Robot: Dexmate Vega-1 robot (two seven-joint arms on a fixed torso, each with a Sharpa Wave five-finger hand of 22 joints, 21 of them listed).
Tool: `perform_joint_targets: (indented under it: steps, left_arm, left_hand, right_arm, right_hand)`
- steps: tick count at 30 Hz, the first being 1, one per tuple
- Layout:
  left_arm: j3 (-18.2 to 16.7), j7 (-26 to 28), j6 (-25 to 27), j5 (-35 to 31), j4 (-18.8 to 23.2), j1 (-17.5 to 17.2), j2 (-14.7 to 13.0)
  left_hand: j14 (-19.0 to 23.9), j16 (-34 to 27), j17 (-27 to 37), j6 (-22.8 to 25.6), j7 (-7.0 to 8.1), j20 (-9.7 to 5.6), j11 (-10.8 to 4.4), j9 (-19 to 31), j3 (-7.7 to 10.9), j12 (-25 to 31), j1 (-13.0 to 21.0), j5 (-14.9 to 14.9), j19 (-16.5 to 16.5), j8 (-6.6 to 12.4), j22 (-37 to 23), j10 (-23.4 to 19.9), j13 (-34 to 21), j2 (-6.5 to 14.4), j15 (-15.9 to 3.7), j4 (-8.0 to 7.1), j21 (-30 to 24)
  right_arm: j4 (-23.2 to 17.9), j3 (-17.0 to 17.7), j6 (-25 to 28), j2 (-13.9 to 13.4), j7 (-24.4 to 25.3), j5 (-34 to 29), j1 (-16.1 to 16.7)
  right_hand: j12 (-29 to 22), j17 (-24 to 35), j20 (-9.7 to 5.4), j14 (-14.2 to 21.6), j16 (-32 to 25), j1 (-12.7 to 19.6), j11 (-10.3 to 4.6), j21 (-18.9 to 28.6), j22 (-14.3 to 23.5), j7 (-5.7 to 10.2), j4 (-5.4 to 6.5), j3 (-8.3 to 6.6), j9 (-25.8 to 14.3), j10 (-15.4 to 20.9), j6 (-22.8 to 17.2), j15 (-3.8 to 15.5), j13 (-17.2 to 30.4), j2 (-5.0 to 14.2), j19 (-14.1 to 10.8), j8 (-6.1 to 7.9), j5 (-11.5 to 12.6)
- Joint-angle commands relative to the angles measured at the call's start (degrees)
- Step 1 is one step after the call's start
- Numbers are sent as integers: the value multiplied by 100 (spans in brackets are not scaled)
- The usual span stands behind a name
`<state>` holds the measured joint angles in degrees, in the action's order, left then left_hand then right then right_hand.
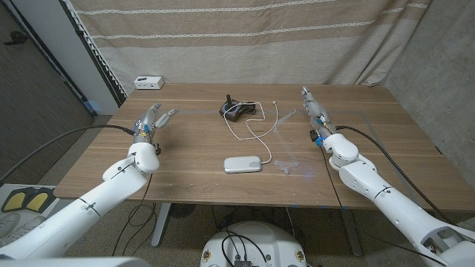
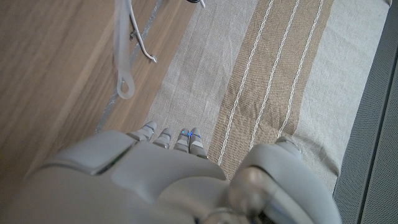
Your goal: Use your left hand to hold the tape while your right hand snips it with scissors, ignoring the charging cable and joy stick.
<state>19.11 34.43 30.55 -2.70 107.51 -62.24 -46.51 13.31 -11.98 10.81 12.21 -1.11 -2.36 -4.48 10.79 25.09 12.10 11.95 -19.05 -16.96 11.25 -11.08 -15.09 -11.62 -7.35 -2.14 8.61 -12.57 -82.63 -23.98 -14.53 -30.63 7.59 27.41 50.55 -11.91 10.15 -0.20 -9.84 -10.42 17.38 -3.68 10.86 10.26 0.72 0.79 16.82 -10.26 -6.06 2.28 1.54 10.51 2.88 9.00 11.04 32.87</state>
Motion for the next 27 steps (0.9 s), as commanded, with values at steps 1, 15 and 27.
perform_joint_targets:
  steps: [1,15,27]
  left_arm:
    - [81,112,253,-21,-2,65,43]
    - [67,198,133,94,-128,26,93]
    - [102,89,157,76,-80,-40,-109]
  left_hand:
    - [20,18,33,-157,52,-87,12,34,40,20,85,28,45,-26,-10,8,-16,10,-235,10,11]
    - [-7,33,43,-312,185,-29,-65,86,47,10,139,57,108,-20,-13,61,-34,11,-231,15,28]
    - [-30,39,50,-338,174,39,-83,116,48,27,161,71,139,11,-14,42,-46,11,-238,13,34]
  right_arm:
    - [40,11,-6,-1,-45,29,-23]
    - [120,18,-24,-52,-155,44,-77]
    - [123,55,-13,-87,-172,90,-58]
  right_hand:
    - [-3,7,-3,-446,5,49,27,35,14,8,-34,4,-24,-30,51,215,15,-4,51,-5,38]
    - [-9,7,-2,-445,2,54,50,38,14,-10,-37,7,-24,-22,52,200,16,0,51,-3,49]
    - [-8,6,-1,-443,-1,58,69,39,14,-18,-39,7,-25,-26,54,192,16,5,51,-2,57]
